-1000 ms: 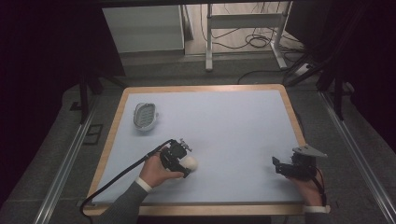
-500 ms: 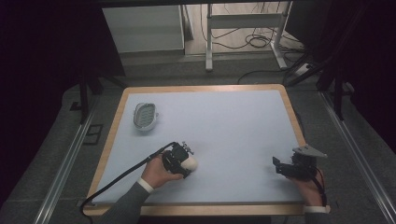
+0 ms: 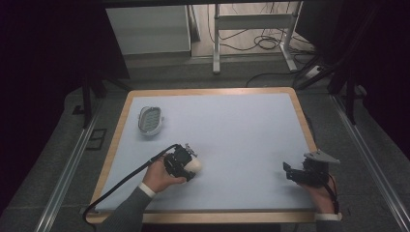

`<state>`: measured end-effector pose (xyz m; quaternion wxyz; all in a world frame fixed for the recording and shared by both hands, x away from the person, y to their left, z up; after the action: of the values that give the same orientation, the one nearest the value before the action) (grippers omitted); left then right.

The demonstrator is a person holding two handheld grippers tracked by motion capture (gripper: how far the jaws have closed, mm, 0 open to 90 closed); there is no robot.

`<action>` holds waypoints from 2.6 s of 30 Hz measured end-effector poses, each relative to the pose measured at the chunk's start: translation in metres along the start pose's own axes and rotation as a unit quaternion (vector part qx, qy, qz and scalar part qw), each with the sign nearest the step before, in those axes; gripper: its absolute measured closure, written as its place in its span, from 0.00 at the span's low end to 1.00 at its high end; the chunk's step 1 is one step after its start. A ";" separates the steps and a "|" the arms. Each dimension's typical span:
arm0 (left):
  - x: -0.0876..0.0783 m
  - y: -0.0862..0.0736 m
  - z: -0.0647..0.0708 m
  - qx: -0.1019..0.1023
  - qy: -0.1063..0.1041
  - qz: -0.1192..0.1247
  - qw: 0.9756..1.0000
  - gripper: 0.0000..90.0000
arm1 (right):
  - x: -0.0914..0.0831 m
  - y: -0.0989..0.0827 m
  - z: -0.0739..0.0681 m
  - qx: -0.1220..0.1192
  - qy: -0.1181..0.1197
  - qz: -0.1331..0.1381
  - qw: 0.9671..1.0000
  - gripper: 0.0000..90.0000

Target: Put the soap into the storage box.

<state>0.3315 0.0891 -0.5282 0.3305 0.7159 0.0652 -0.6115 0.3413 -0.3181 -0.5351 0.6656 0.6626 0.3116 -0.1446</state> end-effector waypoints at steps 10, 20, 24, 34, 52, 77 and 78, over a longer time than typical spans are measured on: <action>-0.007 -0.003 -0.007 -0.011 0.002 0.015 1.000 0.55 | 0.001 0.000 0.001 0.000 -0.002 0.002 1.000 0.08; -0.019 -0.005 -0.017 -0.015 0.007 0.029 0.999 0.56 | 0.000 0.000 0.002 0.002 -0.004 0.002 1.000 0.08; -0.025 -0.006 -0.022 -0.021 0.010 0.033 0.999 0.56 | 0.000 0.000 0.002 0.002 -0.004 0.003 1.000 0.08; -0.048 -0.002 -0.044 -0.034 0.027 0.049 0.998 0.56 | 0.001 -0.001 0.003 0.003 -0.007 0.002 1.000 0.08; -0.075 0.002 -0.078 -0.055 0.049 0.063 0.995 0.56 | 0.000 -0.001 0.004 0.004 -0.009 0.004 1.000 0.08; -0.082 0.003 -0.117 -0.088 0.070 0.053 0.992 0.56 | 0.001 -0.002 0.005 0.006 -0.010 0.003 1.000 0.08; -0.083 0.003 -0.118 -0.089 0.070 0.053 0.992 0.56 | 0.001 -0.002 0.005 0.006 -0.011 0.003 1.000 0.08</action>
<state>0.4112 0.1775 -0.4467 0.4197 0.7273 0.1045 -0.5329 0.3425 -0.3231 -0.5377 0.6655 0.6656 0.3018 -0.1514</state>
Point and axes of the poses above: each handheld gripper's, and its own axes: x roughly forward along the jaws, y roughly out of its top, z roughly to its right, the point moved 4 cm from there along x, roughly forward along the jaws, and after that the axes turned 9 degrees about x, right-handed, at the moved point
